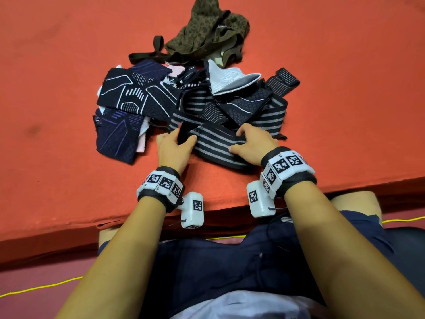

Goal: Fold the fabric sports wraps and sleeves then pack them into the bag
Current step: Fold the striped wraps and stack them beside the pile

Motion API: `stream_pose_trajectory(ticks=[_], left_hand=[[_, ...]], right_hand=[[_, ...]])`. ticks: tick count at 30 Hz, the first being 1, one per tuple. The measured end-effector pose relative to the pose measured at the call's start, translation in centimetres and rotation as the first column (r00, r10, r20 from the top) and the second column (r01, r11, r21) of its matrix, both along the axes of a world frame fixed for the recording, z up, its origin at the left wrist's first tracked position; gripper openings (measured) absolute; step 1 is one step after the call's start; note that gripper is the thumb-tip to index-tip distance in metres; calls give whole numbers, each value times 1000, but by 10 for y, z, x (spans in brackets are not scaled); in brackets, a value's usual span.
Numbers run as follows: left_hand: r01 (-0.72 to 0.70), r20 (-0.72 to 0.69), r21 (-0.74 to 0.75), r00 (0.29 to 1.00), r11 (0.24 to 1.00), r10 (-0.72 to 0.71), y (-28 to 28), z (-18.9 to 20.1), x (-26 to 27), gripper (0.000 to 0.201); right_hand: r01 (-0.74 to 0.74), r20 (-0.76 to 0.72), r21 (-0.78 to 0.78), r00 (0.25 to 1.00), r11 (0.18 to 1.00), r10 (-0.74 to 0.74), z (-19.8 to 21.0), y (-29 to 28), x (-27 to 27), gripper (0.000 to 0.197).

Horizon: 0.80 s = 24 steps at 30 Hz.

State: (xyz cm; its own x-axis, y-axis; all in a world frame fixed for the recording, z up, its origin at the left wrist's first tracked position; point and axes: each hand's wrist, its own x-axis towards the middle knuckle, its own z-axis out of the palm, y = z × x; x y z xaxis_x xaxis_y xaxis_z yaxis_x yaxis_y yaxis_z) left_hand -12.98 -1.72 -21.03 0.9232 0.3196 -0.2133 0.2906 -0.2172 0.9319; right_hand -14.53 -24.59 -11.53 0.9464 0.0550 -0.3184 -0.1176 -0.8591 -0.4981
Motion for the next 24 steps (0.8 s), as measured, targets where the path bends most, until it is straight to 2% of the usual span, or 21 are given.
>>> stream_pose_trajectory(ticks=[2, 5, 7, 11, 14, 16, 18, 19, 21, 24], left_hand=[[-2, 45, -50, 999, 999, 5, -9, 28, -11, 31], [11, 93, -128, 996, 992, 1, -25, 68, -28, 15], [16, 97, -184, 995, 983, 2, -29, 76, -31, 7], [76, 71, -205, 996, 976, -62, -38, 81, -33, 10], [172, 39, -134, 985, 976, -169, -43, 80, -35, 3], [235, 47, -4, 971, 972, -235, -43, 79, -34, 8], [299, 46, 120, 951, 947, -307, -40, 78, -34, 12], [334, 44, 148, 938, 931, -344, -40, 79, -35, 11], [384, 40, 179, 917, 906, -397, -39, 79, -37, 11], [335, 78, 119, 935, 935, -345, -32, 77, -36, 8]], right_hand=[[-29, -16, -32, 999, 999, 29, -1, 4, 0, 29], [-12, -1, -25, 1000, 1000, 12, -4, 9, 1, 28], [2, 25, -8, 1000, 1000, -2, -4, 12, 2, 27], [-19, 167, 68, 986, 998, 7, 5, 19, 1, 28], [-73, 238, 218, 971, 973, 19, 11, 25, 2, 48], [-81, 233, 377, 972, 923, -9, 14, 26, 3, 67], [-97, 198, 435, 980, 895, 9, 15, 25, 2, 78], [-114, 198, 423, 980, 899, 32, 14, 25, 1, 76], [-118, 212, 384, 977, 916, 37, 9, 24, 2, 60], [-68, 185, 310, 983, 948, 10, -2, 22, 3, 28]])
